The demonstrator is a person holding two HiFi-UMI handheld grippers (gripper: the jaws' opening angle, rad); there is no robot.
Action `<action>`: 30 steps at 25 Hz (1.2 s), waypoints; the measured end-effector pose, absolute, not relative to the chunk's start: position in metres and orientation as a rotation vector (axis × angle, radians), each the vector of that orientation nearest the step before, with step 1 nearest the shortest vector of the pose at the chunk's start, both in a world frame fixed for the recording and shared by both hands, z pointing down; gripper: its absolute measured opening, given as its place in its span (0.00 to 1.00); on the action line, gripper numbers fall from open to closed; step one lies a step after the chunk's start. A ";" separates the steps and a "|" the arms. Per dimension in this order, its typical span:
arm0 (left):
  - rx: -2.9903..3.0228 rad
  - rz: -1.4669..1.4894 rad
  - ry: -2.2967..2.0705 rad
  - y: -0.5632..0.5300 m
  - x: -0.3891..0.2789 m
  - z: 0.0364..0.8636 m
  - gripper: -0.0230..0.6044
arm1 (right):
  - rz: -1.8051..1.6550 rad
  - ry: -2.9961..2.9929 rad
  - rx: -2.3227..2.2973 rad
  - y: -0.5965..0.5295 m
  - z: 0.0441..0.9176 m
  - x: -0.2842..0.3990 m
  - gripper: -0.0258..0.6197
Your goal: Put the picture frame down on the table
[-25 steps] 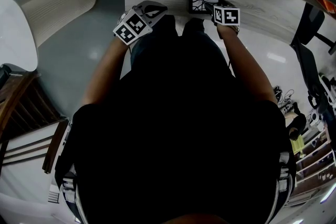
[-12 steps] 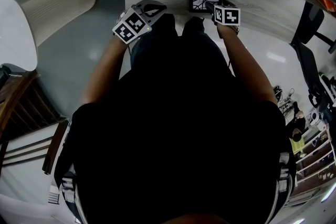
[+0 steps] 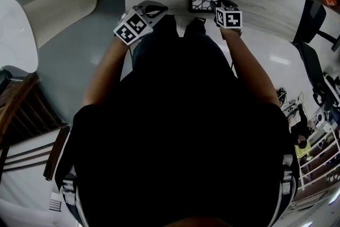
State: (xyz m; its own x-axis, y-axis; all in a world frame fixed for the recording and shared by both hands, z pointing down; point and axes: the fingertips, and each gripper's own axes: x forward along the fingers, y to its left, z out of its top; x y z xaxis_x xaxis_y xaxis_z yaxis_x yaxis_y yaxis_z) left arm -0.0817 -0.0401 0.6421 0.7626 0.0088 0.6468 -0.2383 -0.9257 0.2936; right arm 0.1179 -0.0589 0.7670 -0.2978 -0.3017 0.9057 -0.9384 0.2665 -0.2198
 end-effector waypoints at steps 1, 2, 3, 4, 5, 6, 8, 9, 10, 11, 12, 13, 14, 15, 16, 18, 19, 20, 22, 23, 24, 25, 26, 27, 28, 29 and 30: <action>2.605 0.957 -0.177 -0.040 -0.080 0.640 0.06 | 1.029 -1.769 1.142 -0.059 0.763 0.120 0.33; 2.610 0.958 -0.178 -0.040 -0.078 0.638 0.06 | 1.020 -1.775 1.150 -0.060 0.759 0.122 0.29; 2.616 0.959 -0.180 -0.040 -0.076 0.636 0.06 | 1.014 -1.781 1.161 -0.060 0.755 0.124 0.26; 2.622 0.960 -0.182 -0.040 -0.074 0.634 0.06 | 1.008 -1.788 1.172 -0.061 0.750 0.127 0.23; 2.628 0.960 -0.185 -0.040 -0.072 0.632 0.06 | 1.003 -1.795 1.184 -0.061 0.745 0.129 0.19; 2.635 0.960 -0.188 -0.040 -0.070 0.629 0.06 | 0.997 -1.804 1.194 -0.062 0.741 0.132 0.17; 2.647 0.962 -0.198 -0.040 -0.066 0.625 0.06 | 0.985 -1.821 1.211 -0.065 0.732 0.138 0.12; 2.652 0.964 -0.204 -0.040 -0.065 0.622 0.06 | 0.979 -1.828 1.218 -0.066 0.727 0.140 0.11; 2.656 0.965 -0.210 -0.040 -0.063 0.620 0.06 | 0.975 -1.836 1.224 -0.067 0.722 0.143 0.09; 2.660 0.966 -0.215 -0.039 -0.061 0.617 0.06 | 0.971 -1.845 1.231 -0.068 0.718 0.145 0.08; 2.665 0.967 -0.218 -0.039 -0.059 0.614 0.06 | 0.969 -1.853 1.236 -0.069 0.713 0.148 0.08; 2.671 0.970 -0.221 -0.038 -0.057 0.612 0.06 | 0.968 -1.860 1.242 -0.069 0.709 0.150 0.08; 2.677 0.974 -0.224 -0.037 -0.055 0.610 0.06 | 0.967 -1.868 1.247 -0.070 0.704 0.153 0.07; 2.683 0.978 -0.226 -0.037 -0.052 0.608 0.06 | 0.964 -1.877 1.252 -0.071 0.700 0.155 0.07; 2.689 0.980 -0.231 -0.036 -0.050 0.606 0.06 | 0.959 -1.887 1.258 -0.072 0.696 0.157 0.07; 2.701 0.983 -0.242 -0.036 -0.047 0.601 0.06 | 0.950 -1.910 1.269 -0.075 0.686 0.161 0.06; 2.707 0.983 -0.248 -0.036 -0.045 0.599 0.06 | 0.947 -1.922 1.275 -0.076 0.681 0.162 0.06; 2.713 0.983 -0.255 -0.036 -0.044 0.596 0.06 | 0.944 -1.936 1.281 -0.077 0.674 0.163 0.06; 2.723 0.982 -0.270 -0.036 -0.040 0.591 0.06 | 0.935 -1.964 1.295 -0.081 0.662 0.167 0.06; 2.729 0.981 -0.279 -0.037 -0.039 0.589 0.06 | 0.929 -1.979 1.302 -0.084 0.655 0.168 0.05; 2.734 0.980 -0.289 -0.038 -0.038 0.587 0.06 | 0.923 -1.995 1.309 -0.086 0.648 0.169 0.05; 2.739 0.978 -0.299 -0.039 -0.038 0.584 0.06 | 0.915 -2.011 1.315 -0.088 0.641 0.170 0.05; 2.744 0.972 -0.310 -0.040 -0.037 0.581 0.06 | 0.906 -2.028 1.320 -0.090 0.633 0.171 0.05; 2.750 0.963 -0.322 -0.041 -0.036 0.577 0.06 | 0.896 -2.046 1.324 -0.092 0.626 0.171 0.05; 2.755 0.951 -0.336 -0.042 -0.035 0.574 0.06 | 0.885 -2.066 1.328 -0.095 0.618 0.171 0.05; 2.762 0.941 -0.350 -0.043 -0.034 0.569 0.06 | 0.874 -2.086 1.333 -0.097 0.609 0.171 0.05; 2.769 0.935 -0.363 -0.044 -0.033 0.565 0.06 | 0.863 -2.105 1.342 -0.098 0.601 0.172 0.05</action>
State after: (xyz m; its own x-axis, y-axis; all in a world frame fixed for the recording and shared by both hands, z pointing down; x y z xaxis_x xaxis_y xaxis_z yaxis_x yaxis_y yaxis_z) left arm -0.0327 -0.0444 0.5647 0.7701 -0.1675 0.6155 -0.2915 -0.9507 0.1060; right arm 0.1716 -0.0983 0.6006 -0.3929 -0.6035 0.6939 -0.9169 0.3152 -0.2450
